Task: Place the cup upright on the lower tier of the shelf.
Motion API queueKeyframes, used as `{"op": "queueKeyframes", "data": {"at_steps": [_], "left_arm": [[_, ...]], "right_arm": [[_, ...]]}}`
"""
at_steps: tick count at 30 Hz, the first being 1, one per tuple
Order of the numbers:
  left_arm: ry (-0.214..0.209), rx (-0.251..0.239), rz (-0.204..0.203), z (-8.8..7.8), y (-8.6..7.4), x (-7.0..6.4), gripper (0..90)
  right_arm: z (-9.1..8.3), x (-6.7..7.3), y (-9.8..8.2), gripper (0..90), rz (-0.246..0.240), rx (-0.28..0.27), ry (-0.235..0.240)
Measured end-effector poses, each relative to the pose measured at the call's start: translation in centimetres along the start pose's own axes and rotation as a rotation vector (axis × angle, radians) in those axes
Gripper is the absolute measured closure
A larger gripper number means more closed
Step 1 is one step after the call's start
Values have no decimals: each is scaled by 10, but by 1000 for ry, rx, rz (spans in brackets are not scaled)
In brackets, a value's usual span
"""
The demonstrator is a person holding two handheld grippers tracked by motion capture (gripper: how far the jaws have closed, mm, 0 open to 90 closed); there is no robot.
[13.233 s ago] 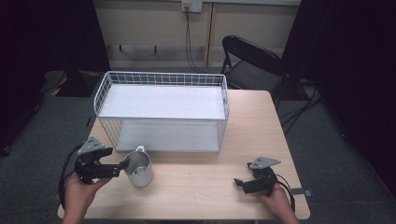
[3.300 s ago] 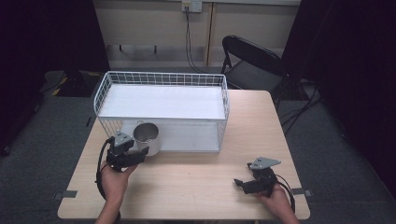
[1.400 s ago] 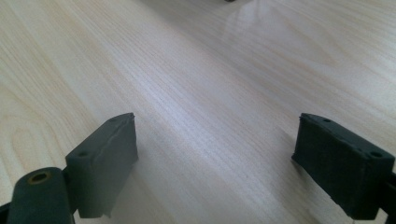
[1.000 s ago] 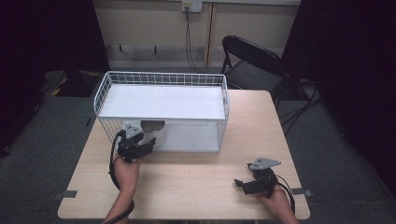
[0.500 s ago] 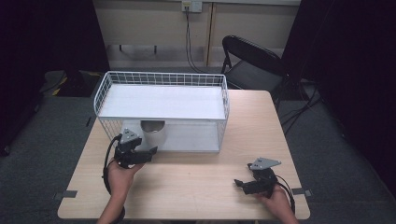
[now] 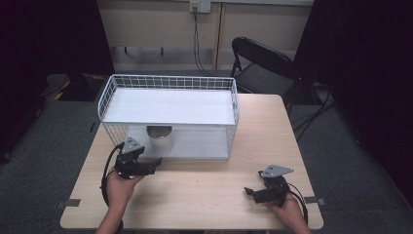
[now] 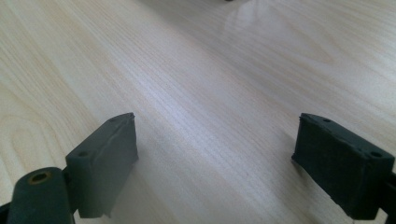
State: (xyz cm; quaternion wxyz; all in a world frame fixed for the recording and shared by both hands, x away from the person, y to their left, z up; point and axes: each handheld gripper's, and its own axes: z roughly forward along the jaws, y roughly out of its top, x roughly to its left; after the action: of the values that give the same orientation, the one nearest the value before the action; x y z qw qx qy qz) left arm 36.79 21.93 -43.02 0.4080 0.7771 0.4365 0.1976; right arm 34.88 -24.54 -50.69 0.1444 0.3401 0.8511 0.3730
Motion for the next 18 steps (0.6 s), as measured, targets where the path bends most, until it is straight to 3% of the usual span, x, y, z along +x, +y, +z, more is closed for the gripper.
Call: {"op": "queueKeyframes", "data": {"at_steps": [18], "left_arm": [[-10, 36, 17, -16, -14, 5, 158]], "right_arm": [[0, 0, 0, 124, 1, 1, 0]]}}
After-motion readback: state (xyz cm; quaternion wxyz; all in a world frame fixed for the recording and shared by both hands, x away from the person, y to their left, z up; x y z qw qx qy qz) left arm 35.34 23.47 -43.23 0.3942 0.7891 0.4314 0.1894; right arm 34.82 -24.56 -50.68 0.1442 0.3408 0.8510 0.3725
